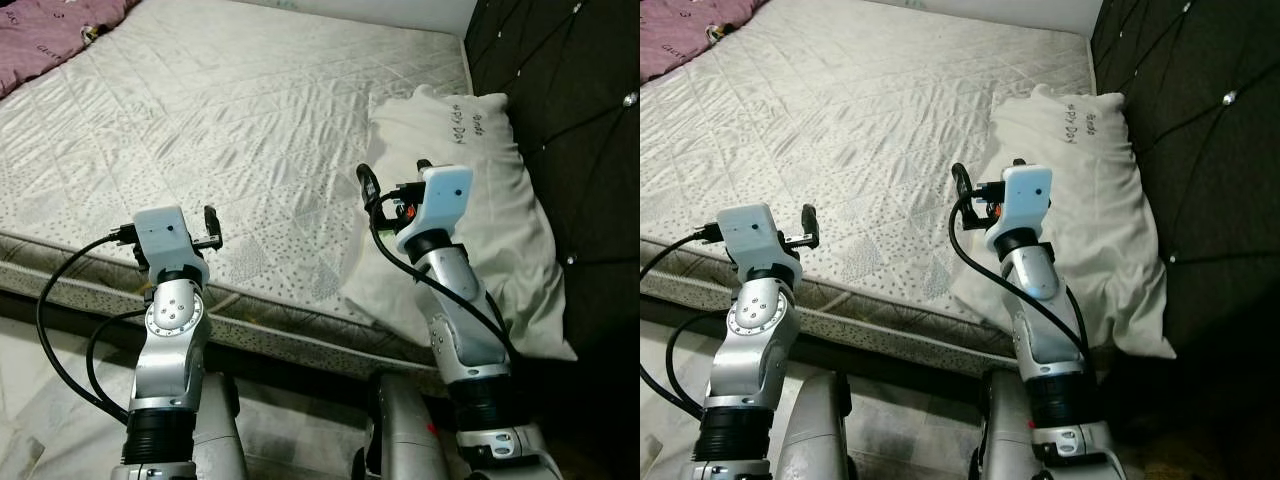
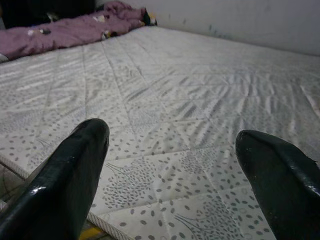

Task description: Clean up the room

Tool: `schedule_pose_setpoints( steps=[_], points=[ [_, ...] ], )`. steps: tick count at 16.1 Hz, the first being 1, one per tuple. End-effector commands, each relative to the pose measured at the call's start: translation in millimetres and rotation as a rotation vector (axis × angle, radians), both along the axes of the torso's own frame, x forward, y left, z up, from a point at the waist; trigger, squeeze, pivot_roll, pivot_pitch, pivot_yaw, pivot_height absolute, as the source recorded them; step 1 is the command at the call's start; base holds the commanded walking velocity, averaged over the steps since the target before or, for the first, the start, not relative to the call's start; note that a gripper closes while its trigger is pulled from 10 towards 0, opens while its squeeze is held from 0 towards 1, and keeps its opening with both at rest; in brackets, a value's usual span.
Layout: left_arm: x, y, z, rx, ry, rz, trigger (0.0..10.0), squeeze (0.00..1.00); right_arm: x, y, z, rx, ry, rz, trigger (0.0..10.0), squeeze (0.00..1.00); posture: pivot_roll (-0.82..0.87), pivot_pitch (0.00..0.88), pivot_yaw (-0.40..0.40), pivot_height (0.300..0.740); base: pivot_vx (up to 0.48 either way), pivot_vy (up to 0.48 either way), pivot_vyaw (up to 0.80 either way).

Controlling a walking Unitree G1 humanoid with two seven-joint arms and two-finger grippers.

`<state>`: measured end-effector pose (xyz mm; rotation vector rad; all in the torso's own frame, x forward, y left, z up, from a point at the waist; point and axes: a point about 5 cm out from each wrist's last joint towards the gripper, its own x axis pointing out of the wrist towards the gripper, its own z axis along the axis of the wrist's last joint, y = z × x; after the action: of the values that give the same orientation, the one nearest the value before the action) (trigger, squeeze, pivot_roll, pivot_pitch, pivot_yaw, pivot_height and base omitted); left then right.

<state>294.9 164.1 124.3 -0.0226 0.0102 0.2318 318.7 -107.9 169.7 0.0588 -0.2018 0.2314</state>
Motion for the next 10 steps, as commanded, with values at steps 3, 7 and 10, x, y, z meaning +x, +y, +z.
schedule_pose_setpoints(
  steps=[3, 7, 10],
  points=[
    [-0.2, -3.3, 2.4, 0.005, -0.002, -0.006, 10.0, 0.0, 1.2, -2.2, 10.3, -0.006, -0.028, -0.011, 10.0, 0.0, 0.03, 0.0, -0.068, 0.657, 0.0, 0.0, 0.0],
    [1.7, -5.1, 2.5, -0.002, -0.004, -0.009, 10.0, 0.0, 2.7, -3.5, 11.0, -0.013, -0.027, -0.015, 10.0, 0.0, 0.03, 0.0, -0.071, 0.682, 0.0, 0.0, 0.0],
    [2.9, -9.2, 4.3, -0.016, -0.018, -0.021, 10.0, 0.0, 4.0, -4.5, 11.6, -0.017, -0.029, -0.018, 10.0, 0.0, 0.03, 0.0, -0.072, 0.707, 0.0, 0.0, 0.0]
  ],
)
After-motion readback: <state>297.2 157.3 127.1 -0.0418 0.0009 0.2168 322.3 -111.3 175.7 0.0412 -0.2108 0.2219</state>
